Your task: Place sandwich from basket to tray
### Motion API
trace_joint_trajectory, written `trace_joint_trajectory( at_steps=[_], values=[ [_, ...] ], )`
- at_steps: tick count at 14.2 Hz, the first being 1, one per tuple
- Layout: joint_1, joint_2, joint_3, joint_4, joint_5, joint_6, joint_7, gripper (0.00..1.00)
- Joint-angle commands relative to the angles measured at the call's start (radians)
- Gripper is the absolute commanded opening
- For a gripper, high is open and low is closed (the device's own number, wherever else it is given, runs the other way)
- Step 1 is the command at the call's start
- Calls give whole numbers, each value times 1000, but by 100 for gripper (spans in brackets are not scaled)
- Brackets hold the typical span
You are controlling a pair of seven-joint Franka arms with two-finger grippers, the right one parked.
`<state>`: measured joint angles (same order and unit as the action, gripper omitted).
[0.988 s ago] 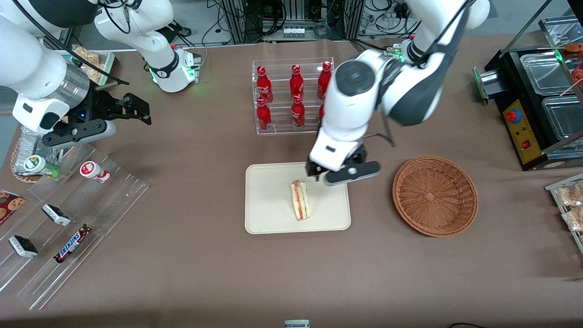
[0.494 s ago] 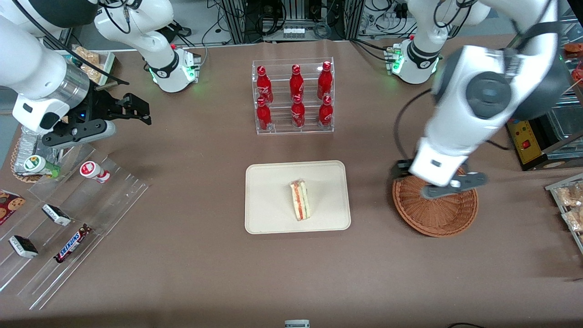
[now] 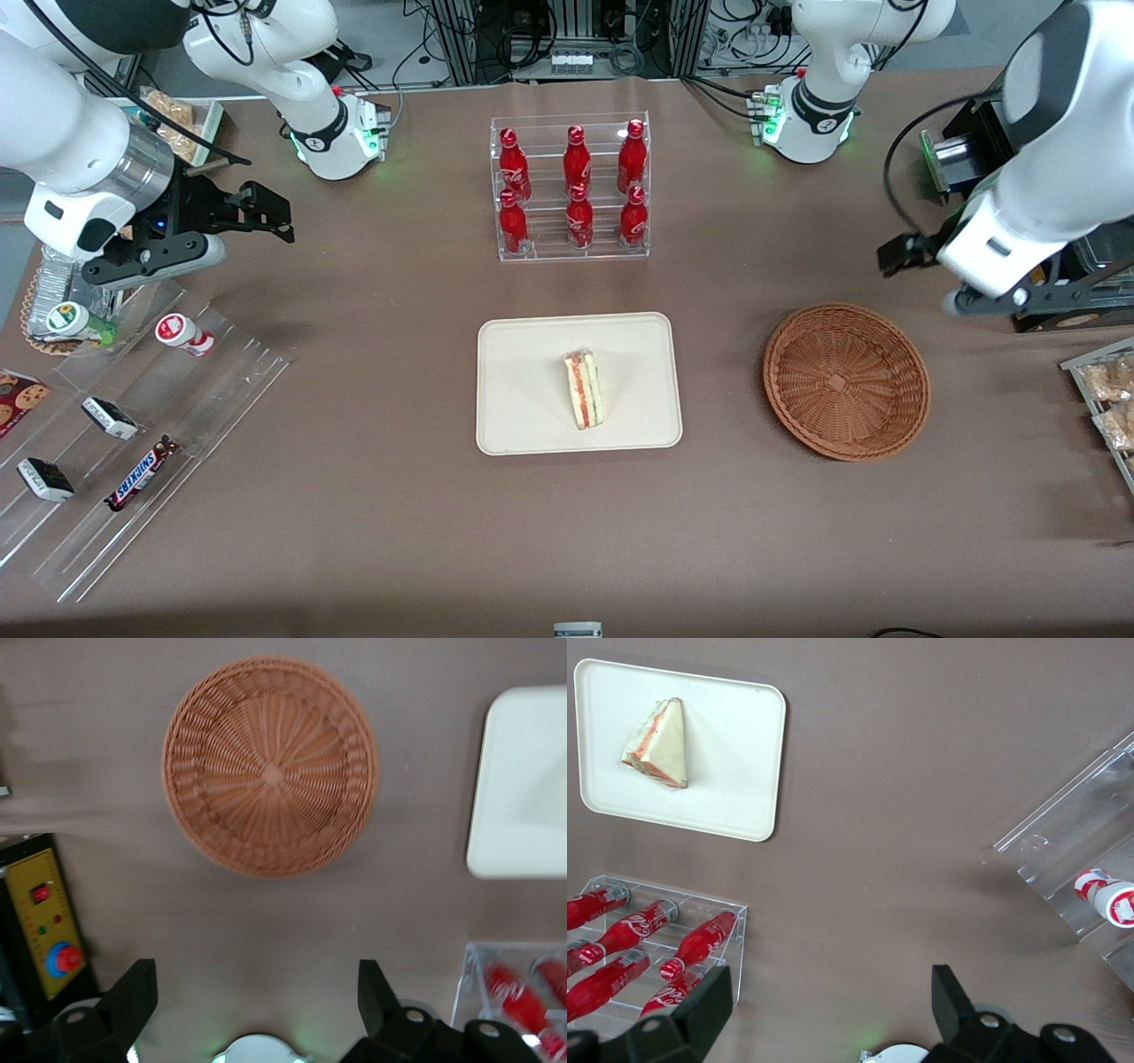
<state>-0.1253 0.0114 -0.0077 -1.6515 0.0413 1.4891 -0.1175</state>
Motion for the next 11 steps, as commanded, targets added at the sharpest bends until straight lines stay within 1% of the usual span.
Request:
trace_joint_trajectory(
  at_steps=[1,4,5,11],
  values=[
    [52,-93,3,-28,-18,-48,113,100],
    [50,-91,47,18,-20,-50,148,100],
    [52,-91,58,19,-35,-34,148,100],
    [59,-82,60,6,-43,22,148,100]
  ],
)
